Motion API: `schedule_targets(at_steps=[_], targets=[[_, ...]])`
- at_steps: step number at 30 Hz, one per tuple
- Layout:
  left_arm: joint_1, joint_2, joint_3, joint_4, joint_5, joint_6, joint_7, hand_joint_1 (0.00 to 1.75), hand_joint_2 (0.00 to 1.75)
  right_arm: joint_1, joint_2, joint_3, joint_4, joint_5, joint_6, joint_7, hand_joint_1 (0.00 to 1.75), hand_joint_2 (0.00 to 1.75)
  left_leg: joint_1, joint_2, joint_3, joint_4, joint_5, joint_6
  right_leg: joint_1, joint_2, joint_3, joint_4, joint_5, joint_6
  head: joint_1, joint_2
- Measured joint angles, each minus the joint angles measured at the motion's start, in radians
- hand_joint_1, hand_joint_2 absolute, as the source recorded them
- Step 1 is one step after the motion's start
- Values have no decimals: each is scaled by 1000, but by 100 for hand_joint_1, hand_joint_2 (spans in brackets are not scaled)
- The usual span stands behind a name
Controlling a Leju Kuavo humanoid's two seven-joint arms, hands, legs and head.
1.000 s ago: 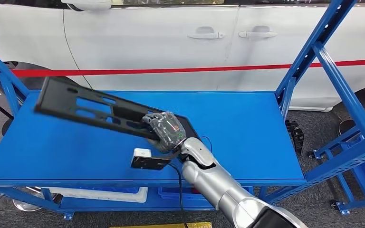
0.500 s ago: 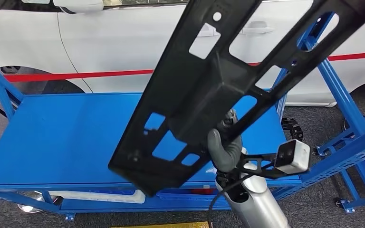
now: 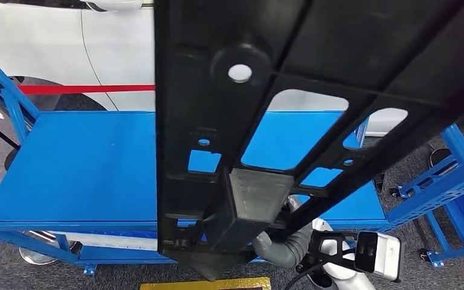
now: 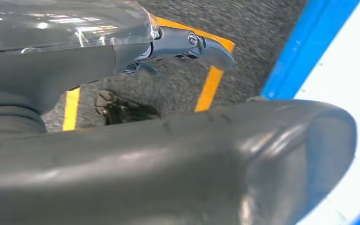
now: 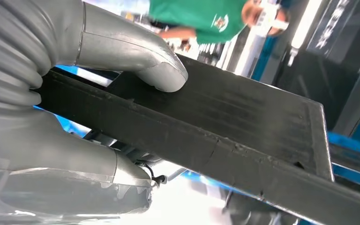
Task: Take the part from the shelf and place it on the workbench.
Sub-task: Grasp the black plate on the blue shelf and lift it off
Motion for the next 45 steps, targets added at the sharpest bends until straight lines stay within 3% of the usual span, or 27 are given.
schedule_targets(at_steps=[2,4,5,8,10,12,13,14,16,18,20,21,23,24,26,28,29,30,31,33,35,36,38,40,43,44,45], targets=[[2,0,-1,0,-8,5,5,0,0,15,-17,0,-17,38,-38,-24,169,175,0,-1,-10,5,10,-6,-4,-1,87,-126,49,-2,0,0],[3,0,-1,0,-12,3,6,0,0,25,-32,0,-33,66,-60,-46,169,175,-1,-2,-17,10,19,-16,-1,0,156,-236,76,-8,-1,0],[4,0,-2,0,-12,1,5,0,0,28,-39,0,-40,73,-65,-54,169,175,-2,-1,-19,11,24,-22,2,1,166,-259,78,-12,0,0],[6,1,-2,0,-12,-4,-5,0,0,32,-53,0,-52,78,-54,-61,169,175,-1,0,-27,12,29,-40,2,3,151,-268,96,-29,0,0],[8,0,-2,0,-12,-7,-11,0,0,30,-57,0,-59,84,-40,-61,169,175,0,0,-49,66,-33,-48,-1,4,135,-272,116,-45,-1,0],[6,0,-2,0,-15,-13,-14,0,0,28,-58,1,-64,94,-35,-61,169,175,1,0,-83,190,-132,-53,4,8,113,-271,133,-54,-2,0],[6,0,-2,0,-18,-15,-15,0,0,26,-58,2,-66,100,-37,-60,169,175,1,0,-94,251,-164,-55,6,10,101,-270,142,-55,-2,0],[5,0,-2,0,-20,-17,-15,0,0,25,-58,4,-70,108,-39,-58,169,175,1,0,-94,289,-173,-55,9,14,88,-267,150,-55,-2,0],[4,0,-2,0,-27,-18,-14,0,0,24,-58,9,-87,123,-48,-49,169,175,0,-3,-44,260,-137,-50,12,25,64,-261,164,-54,-2,0],[3,2,-2,0,-35,-17,-6,0,0,24,-57,12,-110,135,-58,-35,169,175,-3,-34,60,123,-100,-35,13,38,45,-253,176,-49,-1,0],[3,4,-2,0,-42,-14,5,0,0,25,-57,13,-135,143,-66,-22,169,175,-6,-68,131,13,-100,-23,11,51,33,-249,189,-41,-1,0],[3,5,-2,0,-46,-13,10,0,0,25,-57,14,-145,145,-68,-18,169,175,-8,-72,142,-8,-105,-20,9,58,29,-249,197,-34,-1,0],[2,4,-3,0,-51,-11,19,0,0,28,-59,14,-163,145,-68,-16,169,175,-9,-51,137,-19,-92,-13,7,68,21,-250,207,-21,-1,0],[1,4,-3,0,-54,-10,22,0,0,30,-61,14,-171,145,-68,-16,169,175,-7,-38,133,-24,-82,-7,8,60,15,-241,195,-16,0,0],[0,2,-4,0,-57,-10,27,0,0,32,-66,14,-181,145,-66,-16,169,175,-3,-10,119,-33,-63,4,6,27,-12,-170,120,-9,2,0],[1,2,-5,0,-59,-10,28,0,0,35,-71,14,-186,145,-65,-16,169,175,-4,16,99,-30,-50,8,-1,9,-47,-48,39,0,3,0],[0,2,-5,0,-59,-10,29,0,0,37,-74,14,-187,145,-64,-16,169,175,-4,29,88,-28,-43,6,-5,6,-55,0,28,6,3,0],[0,1,-5,0,-60,-10,29,0,0,39,-77,14,-189,146,-64,-16,169,175,-4,41,75,-24,-37,3,-9,4,-50,21,40,10,3,0],[-1,0,-5,0,-60,-11,29,0,0,40,-81,14,-190,148,-64,-16,169,175,-3,52,62,-18,-32,0,-14,0,-27,8,67,15,3,0],[-5,-3,-5,0,-60,-14,28,0,0,41,-87,14,-191,156,-69,-17,169,175,-2,65,38,-2,-26,-10,-23,-11,65,-105,107,22,4,0],[-10,-5,-5,0,-63,-15,26,0,0,41,-92,14,-193,172,-80,-17,169,175,-3,70,21,13,-19,-23,-20,-14,138,-217,96,17,3,0],[-13,-6,-5,0,-65,-16,24,0,0,41,-93,14,-193,180,-87,-17,169,175,-3,71,16,16,-12,-30,-16,-14,150,-243,86,11,2,0],[-15,-9,-5,0,-67,-18,22,0,0,42,-98,14,-193,189,-96,-16,169,175,0,69,10,19,-1,-44,-11,-15,139,-250,95,-8,2,0],[-12,-13,-5,0,-68,-21,22,0,0,41,-103,14,-193,191,-101,-14,169,175,6,50,-8,49,-39,-53,-10,-17,122,-253,114,-29,2,0],[-8,-16,-5,0,-69,-21,19,0,0,40,-108,15,-188,187,-105,-15,169,175,8,15,-54,212,-174,-57,-2,-16,83,-253,145,-48,1,0],[-9,-16,-5,0,-69,-22,18,0,0,39,-110,15,-185,184,-105,-15,169,175,8,12,-61,264,-196,-57,2,-14,69,-252,155,-50,1,0],[-9,-16,-5,0,-71,-22,15,0,0,39,-112,15,-180,180,-103,-16,169,175,7,10,-56,290,-194,-54,6,-12,55,-251,165,-51,1,0]])
